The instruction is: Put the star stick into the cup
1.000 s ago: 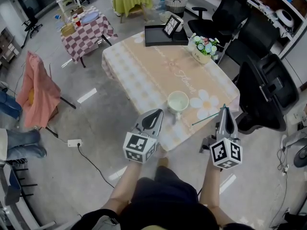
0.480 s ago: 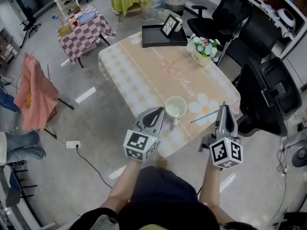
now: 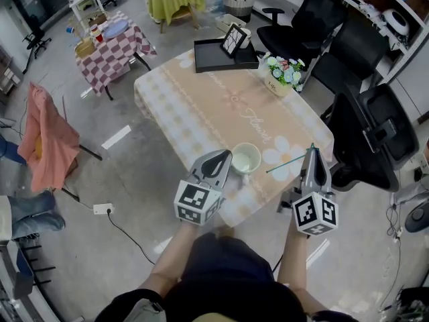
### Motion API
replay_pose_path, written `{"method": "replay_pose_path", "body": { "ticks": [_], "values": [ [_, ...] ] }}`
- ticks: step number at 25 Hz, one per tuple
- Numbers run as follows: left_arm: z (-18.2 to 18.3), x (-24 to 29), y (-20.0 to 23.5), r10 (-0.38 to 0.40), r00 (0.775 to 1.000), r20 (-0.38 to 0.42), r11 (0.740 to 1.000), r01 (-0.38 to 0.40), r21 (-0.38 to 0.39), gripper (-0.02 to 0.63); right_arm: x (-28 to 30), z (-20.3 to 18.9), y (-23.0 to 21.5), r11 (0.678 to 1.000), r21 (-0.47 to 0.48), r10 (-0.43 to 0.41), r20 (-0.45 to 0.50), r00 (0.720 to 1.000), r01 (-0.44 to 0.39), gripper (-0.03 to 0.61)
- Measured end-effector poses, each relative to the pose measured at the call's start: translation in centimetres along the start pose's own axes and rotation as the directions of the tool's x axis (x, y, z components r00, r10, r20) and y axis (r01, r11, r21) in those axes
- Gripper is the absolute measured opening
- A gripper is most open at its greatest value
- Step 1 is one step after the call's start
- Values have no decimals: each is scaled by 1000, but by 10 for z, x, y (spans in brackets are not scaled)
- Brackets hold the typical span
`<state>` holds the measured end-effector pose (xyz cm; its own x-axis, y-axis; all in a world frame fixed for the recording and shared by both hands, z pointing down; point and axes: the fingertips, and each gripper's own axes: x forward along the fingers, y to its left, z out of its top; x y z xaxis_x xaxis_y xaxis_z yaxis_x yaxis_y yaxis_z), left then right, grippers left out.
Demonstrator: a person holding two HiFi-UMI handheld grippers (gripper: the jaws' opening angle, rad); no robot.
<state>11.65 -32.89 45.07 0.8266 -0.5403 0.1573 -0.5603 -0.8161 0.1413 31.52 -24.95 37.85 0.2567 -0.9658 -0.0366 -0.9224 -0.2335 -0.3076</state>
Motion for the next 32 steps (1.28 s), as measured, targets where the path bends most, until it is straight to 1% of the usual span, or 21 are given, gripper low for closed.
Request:
{"method": "replay_pose_path", "body": {
  "ticks": [7,13,17,20,24,32],
  "values": [
    [25,6,7,-13,1000,5,1000,13,1,12,8,18,5,1000,4,-23,1,1000,23,17],
    [49,8,7,-25,1000,1,1000,25,-2,12,15,41,15,1000,0,-25,-2,1000,25,17],
    [67,6,10,-26,1000,5,1000,26,4,12,22,53,29,1000,1,-10,-2,1000,10,17],
    [75,3,14,-16,1000,12,1000,16,3,12,26,54,39,1000,-3,11,-13,1000,-11,17],
    [74,1,21,2,1000,11,1000,-2,-2,12,36,47,51,999,4,40,-35,999,-40,17],
    [54,-16,34,61,998,-13,998,-62,-30,12,46,25,67,995,25,95,-68,993,-94,17]
  ]
}}
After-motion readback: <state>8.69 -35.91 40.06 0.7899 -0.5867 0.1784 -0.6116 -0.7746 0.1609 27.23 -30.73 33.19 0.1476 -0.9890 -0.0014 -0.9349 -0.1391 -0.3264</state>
